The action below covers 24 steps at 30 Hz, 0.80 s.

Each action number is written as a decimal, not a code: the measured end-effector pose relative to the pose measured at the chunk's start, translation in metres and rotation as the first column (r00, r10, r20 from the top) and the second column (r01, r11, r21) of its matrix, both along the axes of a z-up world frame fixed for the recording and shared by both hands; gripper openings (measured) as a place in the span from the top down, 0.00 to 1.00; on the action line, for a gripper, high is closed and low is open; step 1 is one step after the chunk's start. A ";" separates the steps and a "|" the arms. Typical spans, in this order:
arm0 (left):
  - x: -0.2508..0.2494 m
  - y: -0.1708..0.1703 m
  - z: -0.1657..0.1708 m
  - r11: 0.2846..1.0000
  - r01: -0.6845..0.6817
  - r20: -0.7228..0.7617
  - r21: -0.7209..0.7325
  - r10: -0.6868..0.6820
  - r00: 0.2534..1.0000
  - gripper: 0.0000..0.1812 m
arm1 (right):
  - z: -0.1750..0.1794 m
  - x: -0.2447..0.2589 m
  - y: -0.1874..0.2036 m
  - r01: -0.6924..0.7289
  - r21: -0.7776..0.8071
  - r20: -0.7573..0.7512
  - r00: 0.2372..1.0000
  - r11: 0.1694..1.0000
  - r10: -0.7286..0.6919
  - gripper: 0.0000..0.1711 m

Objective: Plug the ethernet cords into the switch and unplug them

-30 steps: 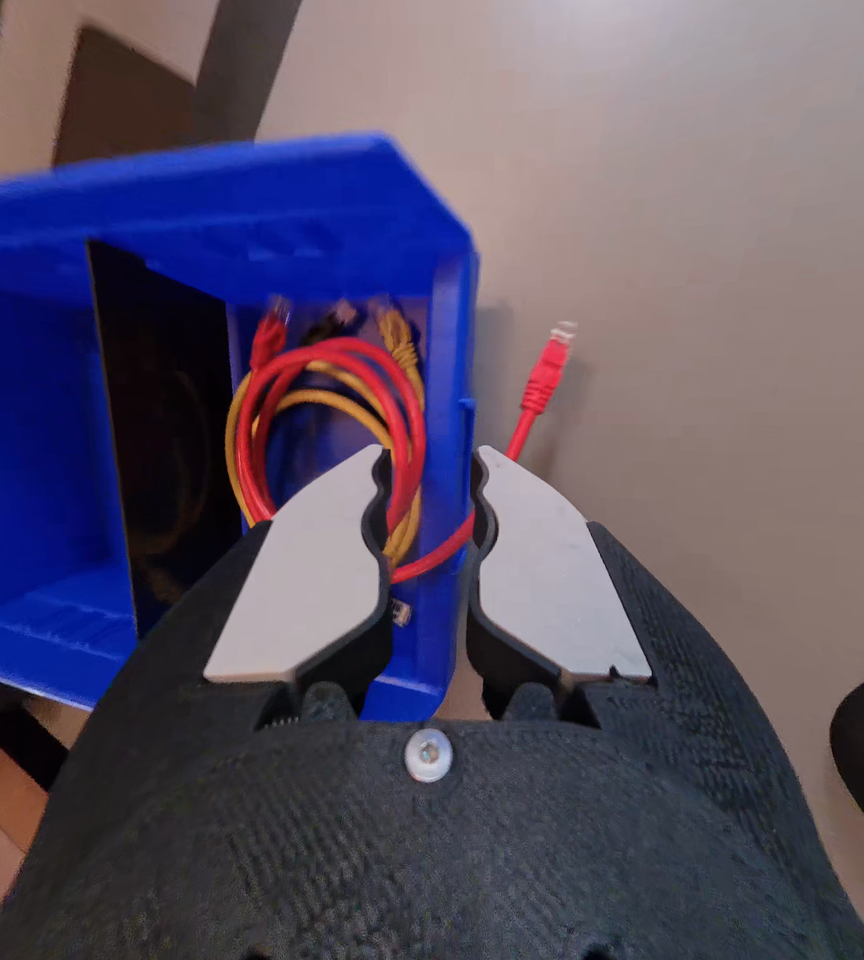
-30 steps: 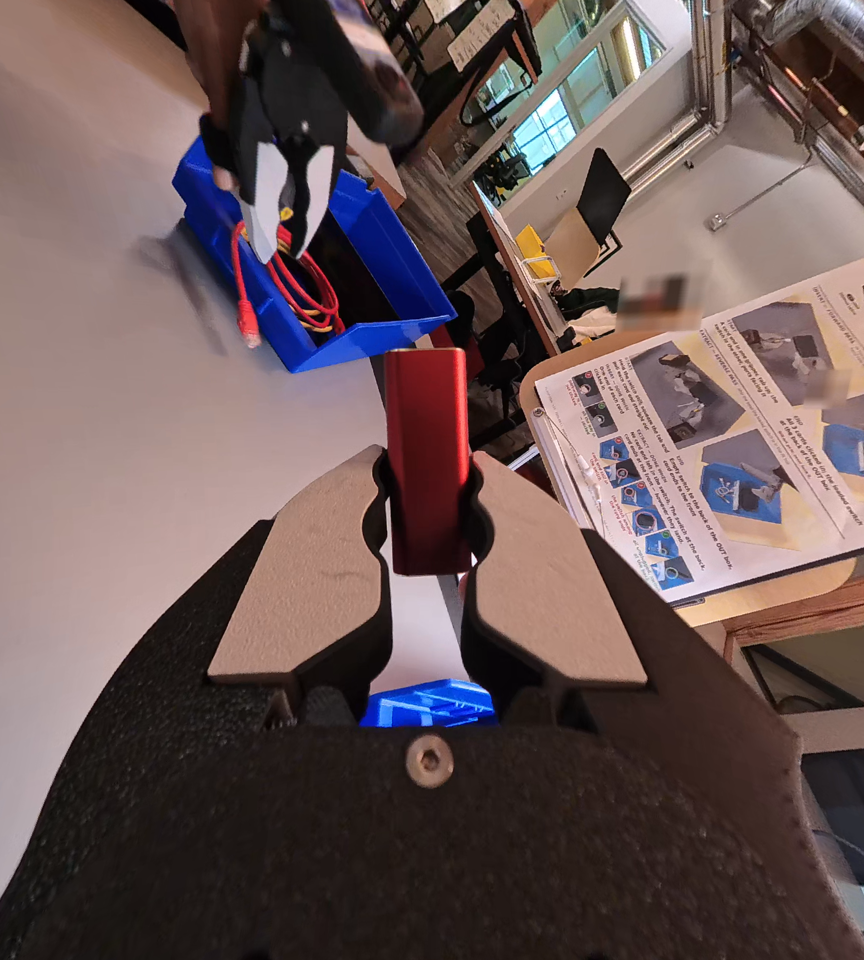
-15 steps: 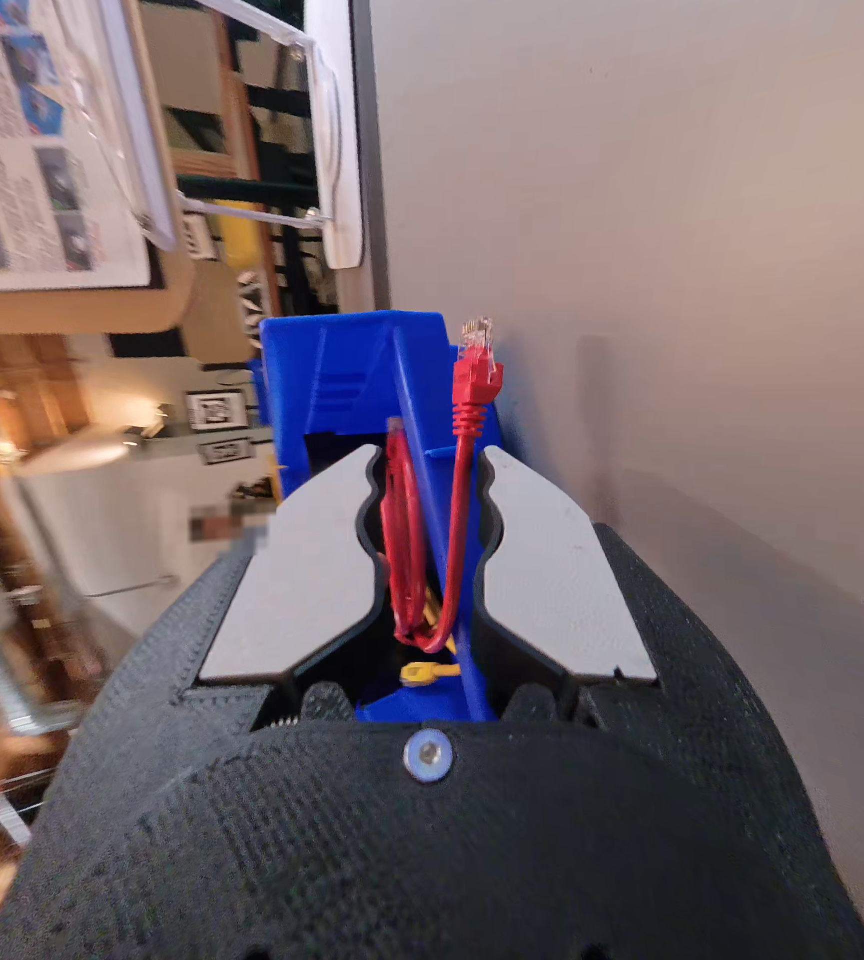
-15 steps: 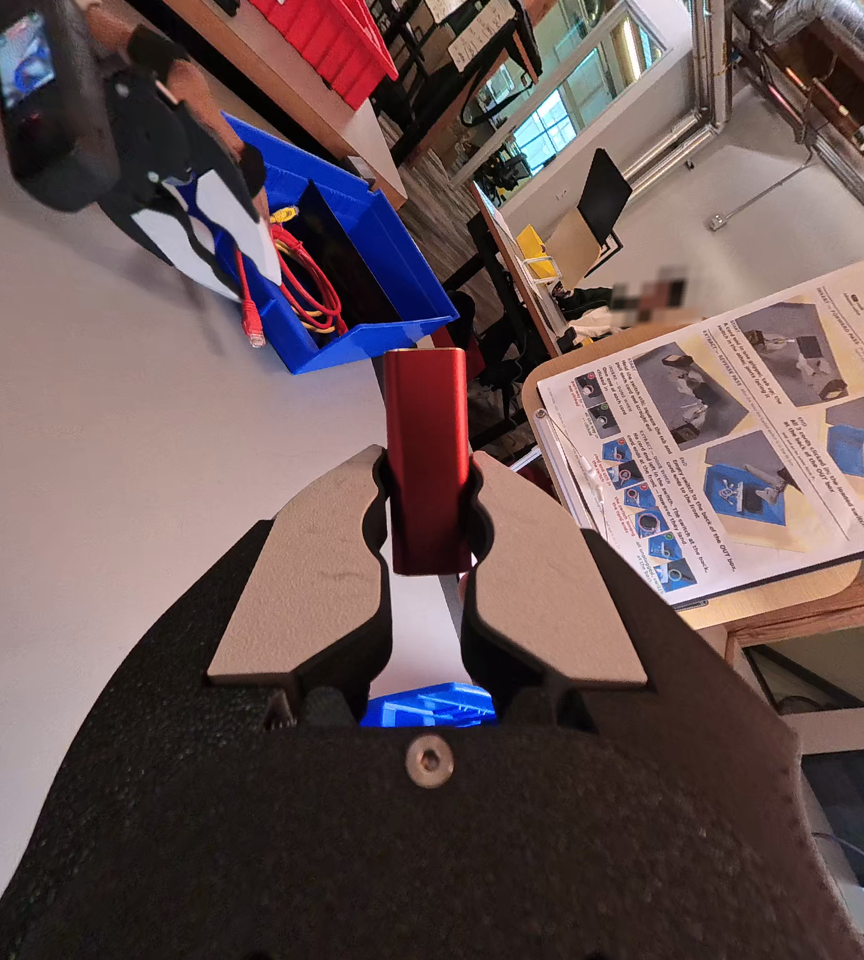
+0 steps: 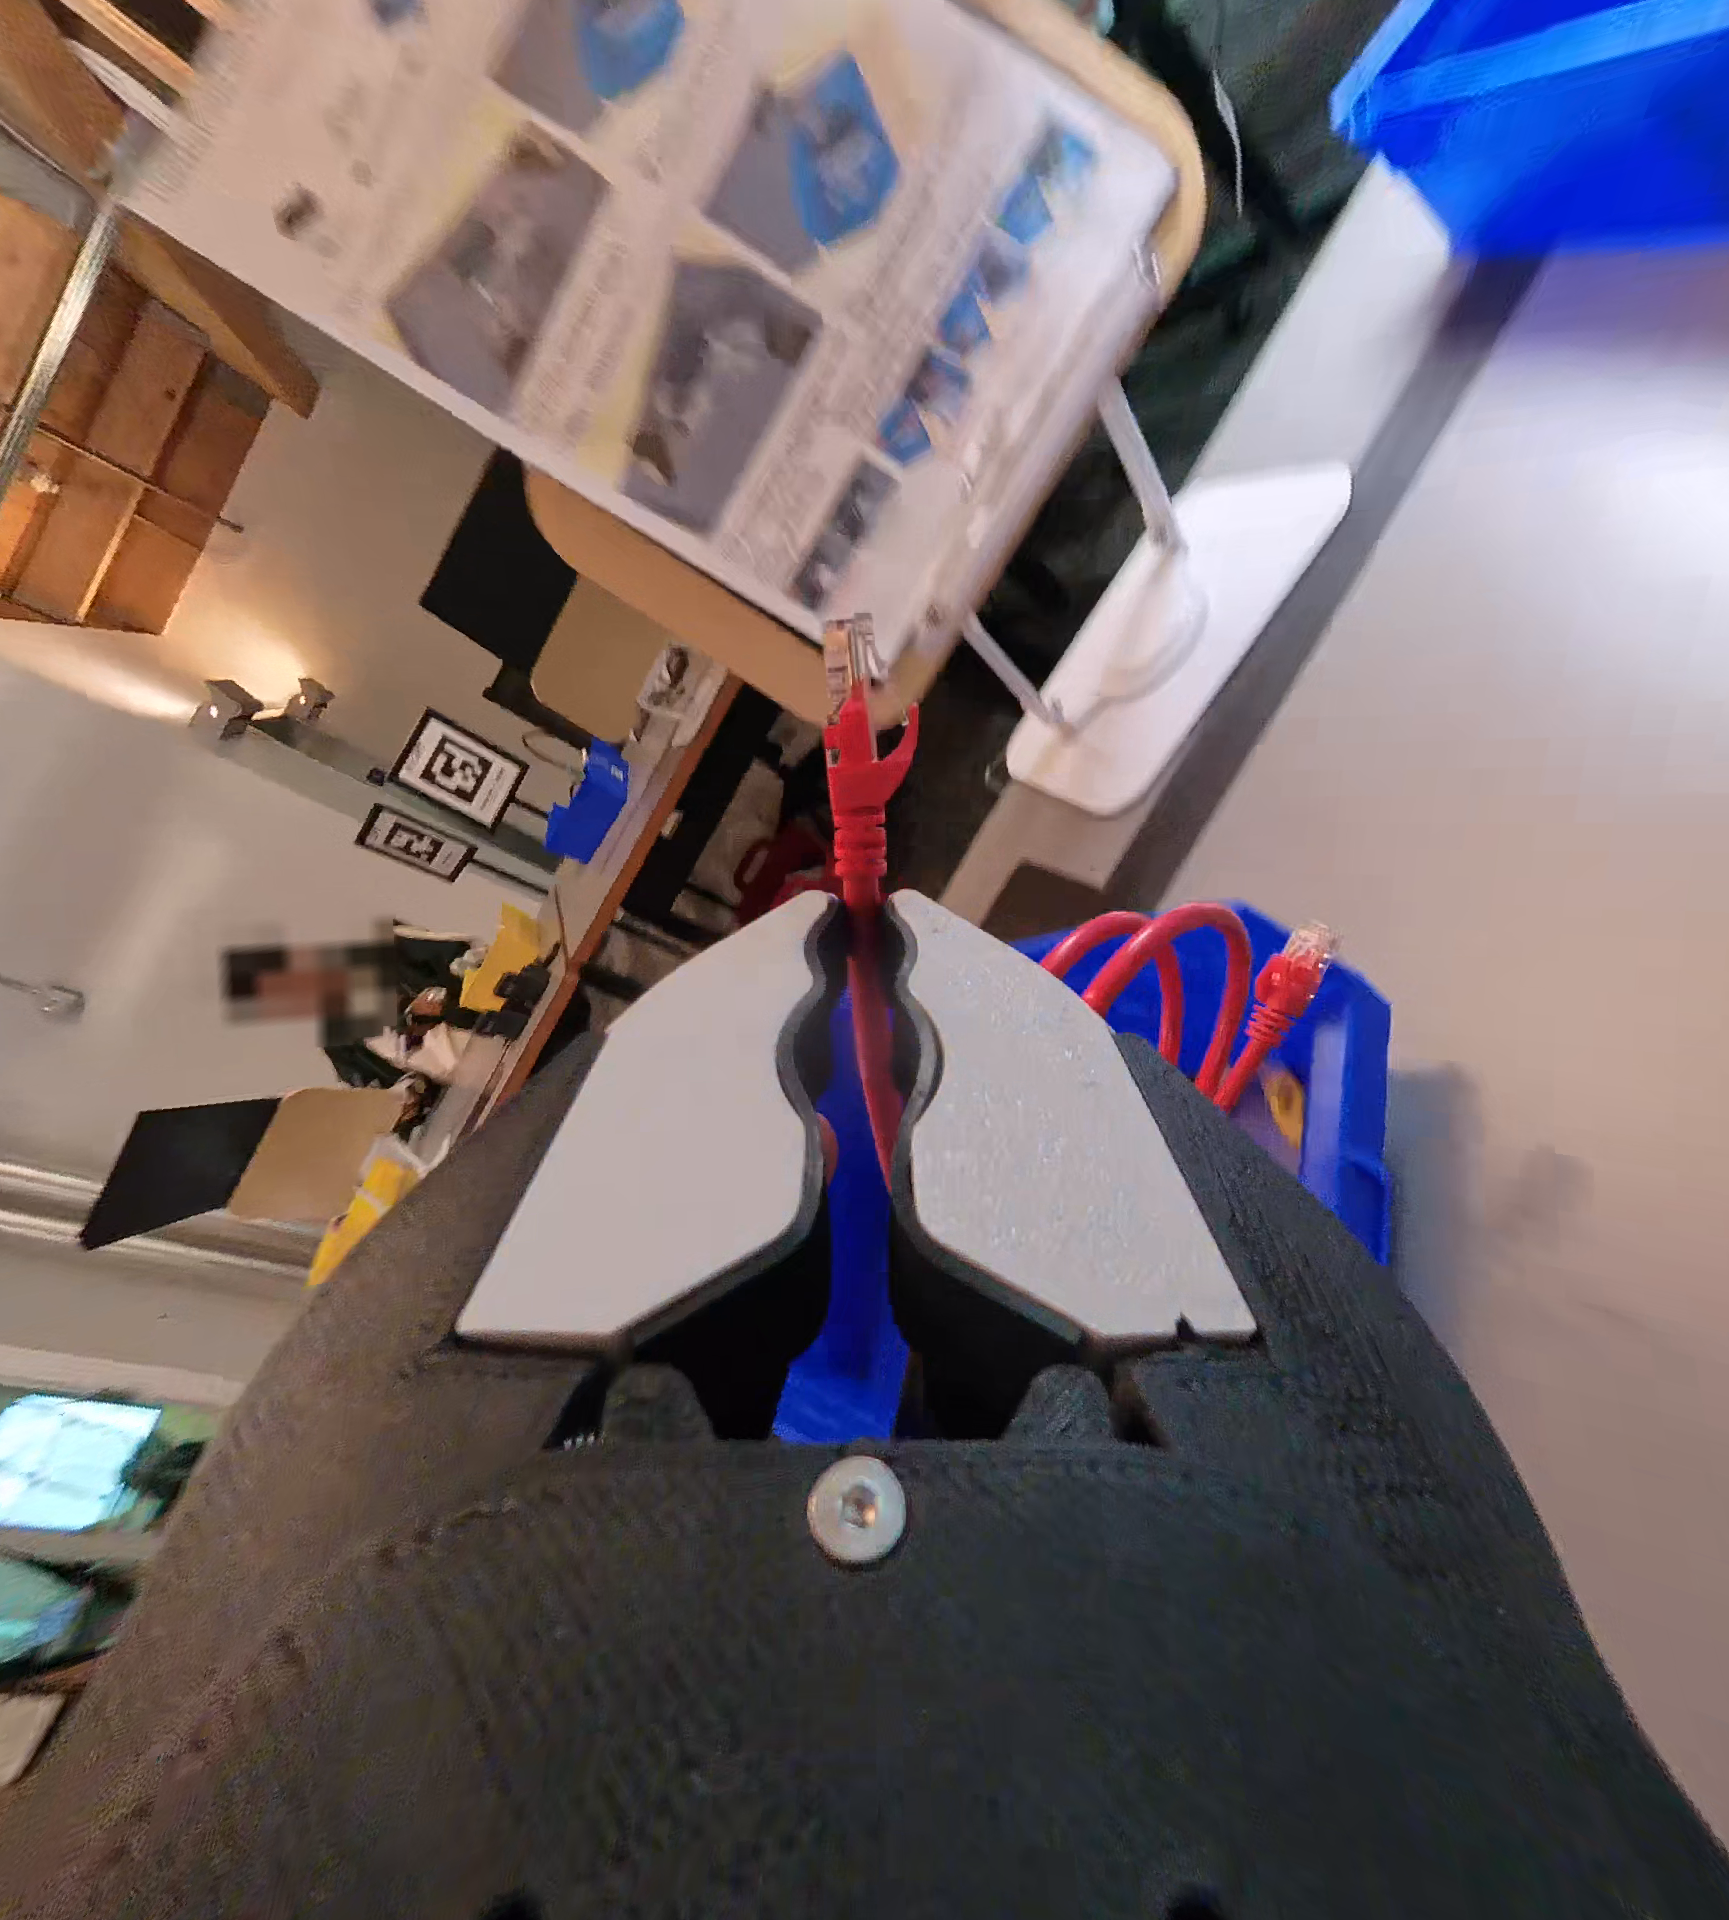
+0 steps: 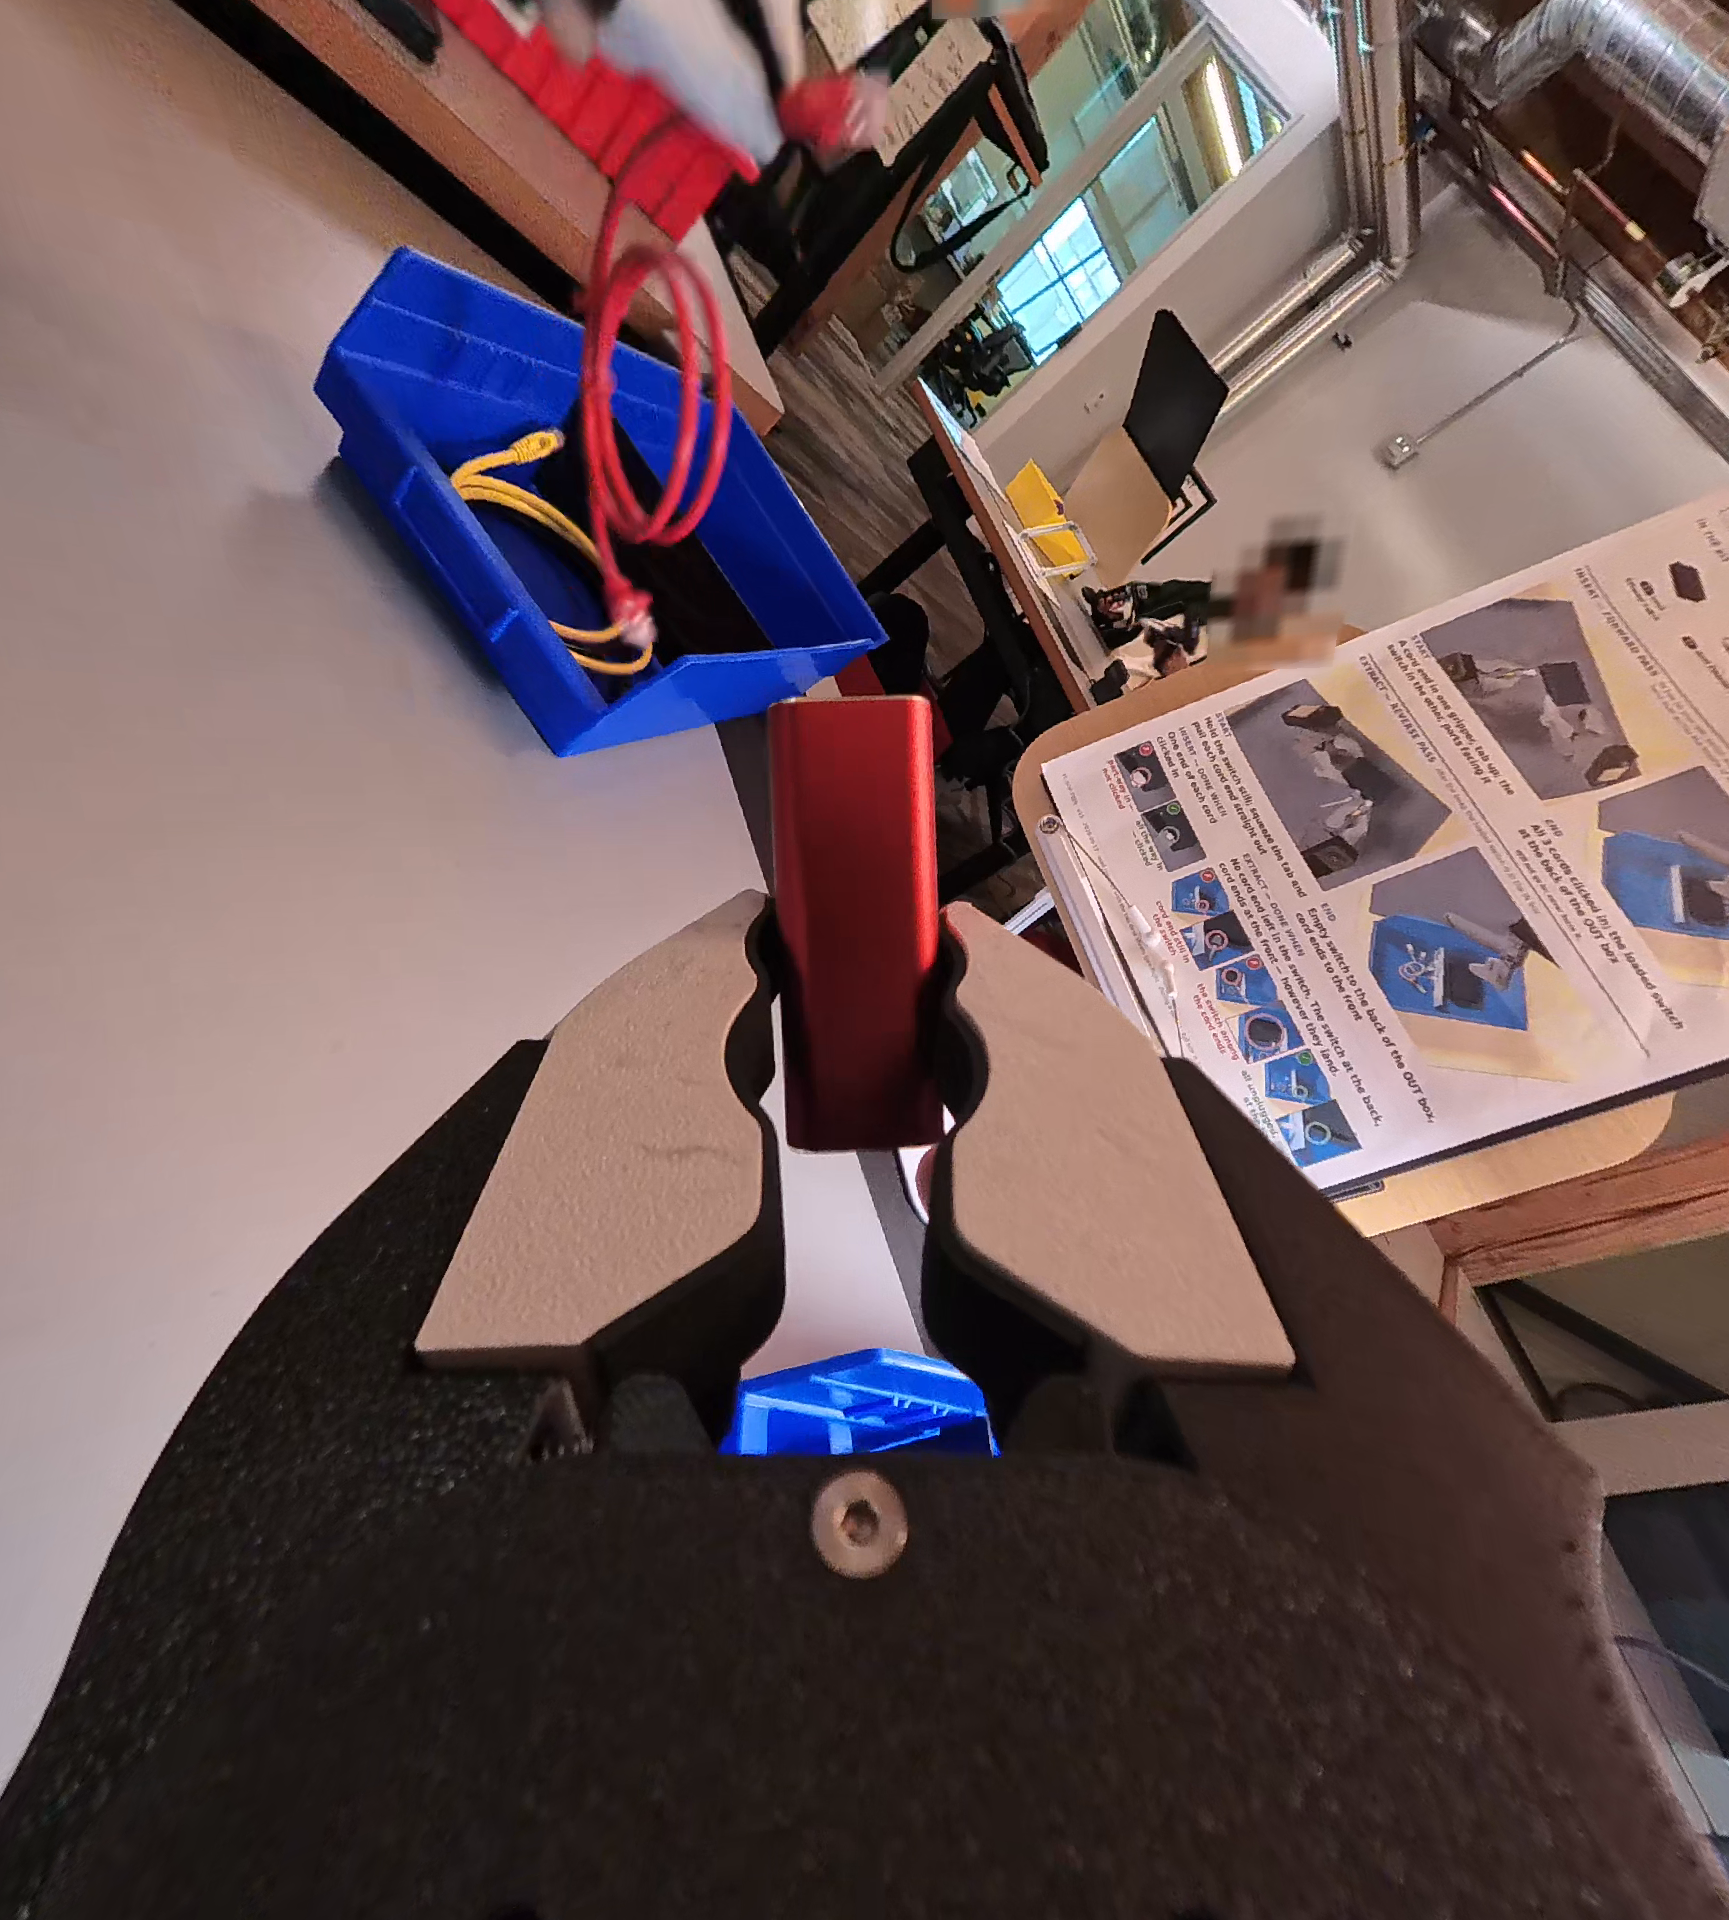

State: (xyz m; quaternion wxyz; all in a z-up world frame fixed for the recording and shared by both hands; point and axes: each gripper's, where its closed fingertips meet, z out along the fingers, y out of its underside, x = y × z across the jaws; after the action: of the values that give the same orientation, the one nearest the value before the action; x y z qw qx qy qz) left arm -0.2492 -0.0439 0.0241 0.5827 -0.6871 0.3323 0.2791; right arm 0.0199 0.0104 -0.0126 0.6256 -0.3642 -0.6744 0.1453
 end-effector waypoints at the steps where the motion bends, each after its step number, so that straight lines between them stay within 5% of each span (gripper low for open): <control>1: 0.004 -0.004 0.019 1.000 0.028 0.043 0.009 -0.028 0.999 0.96 | 0.001 0.000 -0.001 -0.002 0.001 -0.002 1.000 1.000 0.002 0.85; 7: 0.051 -0.037 0.096 0.940 0.341 0.324 -0.015 -0.319 0.891 0.97 | 0.003 -0.001 -0.005 -0.012 0.001 -0.006 1.000 1.000 0.012 0.85; 11: 0.106 -0.081 0.078 0.625 0.764 0.639 -0.157 -0.526 0.562 0.97 | 0.007 -0.001 -0.009 -0.027 -0.008 -0.019 0.999 1.000 0.027 0.85; 13: 0.122 -0.095 0.051 0.432 0.886 0.771 -0.172 -0.500 0.393 0.97 | 0.010 0.000 -0.010 -0.032 -0.010 -0.026 0.999 0.999 0.032 0.85; 15: 0.132 -0.088 0.012 0.351 0.920 0.846 -0.177 -0.424 0.324 0.97 | 0.010 0.001 -0.010 -0.030 -0.010 -0.028 0.999 0.999 0.030 0.85; 18: 0.148 -0.063 -0.063 0.351 0.900 0.882 -0.260 -0.294 0.369 0.97 | 0.010 0.002 -0.009 -0.028 -0.012 -0.023 0.999 1.000 0.027 0.85; 24: 0.175 -0.029 -0.177 0.402 0.775 0.778 -0.488 -0.201 0.595 0.97 | 0.004 0.000 -0.005 -0.024 -0.027 -0.012 1.000 0.999 0.024 0.85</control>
State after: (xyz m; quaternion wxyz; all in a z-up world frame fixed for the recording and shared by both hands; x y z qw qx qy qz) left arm -0.0745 -0.0729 -0.1533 0.3387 -0.7762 0.4114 -0.3369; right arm 0.0200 0.0054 -0.0091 0.6228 -0.3637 -0.6729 0.1641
